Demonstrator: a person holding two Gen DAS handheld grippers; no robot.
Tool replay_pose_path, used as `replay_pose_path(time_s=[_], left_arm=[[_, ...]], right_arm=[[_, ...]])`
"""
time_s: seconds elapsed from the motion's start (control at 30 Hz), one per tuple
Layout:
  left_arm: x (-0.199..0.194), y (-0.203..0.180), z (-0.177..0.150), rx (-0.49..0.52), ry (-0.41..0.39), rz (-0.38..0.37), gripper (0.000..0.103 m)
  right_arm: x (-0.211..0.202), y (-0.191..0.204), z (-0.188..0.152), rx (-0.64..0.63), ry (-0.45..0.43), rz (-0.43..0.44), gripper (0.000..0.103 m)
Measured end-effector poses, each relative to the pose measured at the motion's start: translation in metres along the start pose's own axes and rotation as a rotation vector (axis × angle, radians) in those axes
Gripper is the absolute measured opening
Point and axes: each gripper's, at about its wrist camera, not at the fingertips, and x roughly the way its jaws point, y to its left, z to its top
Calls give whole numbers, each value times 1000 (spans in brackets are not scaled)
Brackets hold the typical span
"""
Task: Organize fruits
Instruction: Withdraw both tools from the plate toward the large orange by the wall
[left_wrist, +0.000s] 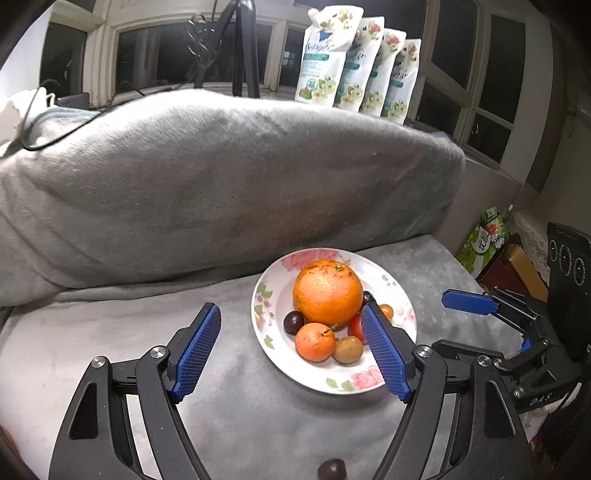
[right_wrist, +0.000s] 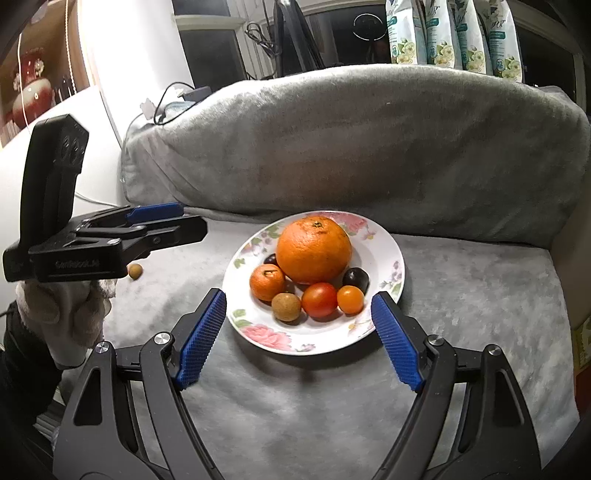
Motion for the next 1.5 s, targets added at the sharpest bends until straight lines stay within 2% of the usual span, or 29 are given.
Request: replay_pose_path(time_s=[0.33,0.63,0.8,0.9,0.97,1.2,1.33,1.5], left_arm=[[-34,1,-8,-10,-47,16,79],[-64,1,-16,-21,-89,34,79],[-83,3,-24,-27,-114,54,79],[-96,6,-30,-28,-130,74,79],[-103,8,-34,-33,-139,83,79],[-130,22,-53,-53,-178,140,79],[-143,29,-63,-67,-194,175,79],[-158,44,-78,-98,-204,213,79]], right_arm=[[-18,2,-1,79,-40,51,83],[-31,28,-4,8,-54,60,83],[-35,44,-4,-25,-46,13,84],[-37,49,-3,-35,-57,-38,100],[-41,52,-3,-40,-77,-52,103],[-32,67,-3,-76,-19,-66,103],[-21,79,-8,-94,25,-25,103],[-15,96,-12,-129,20,-27,103]])
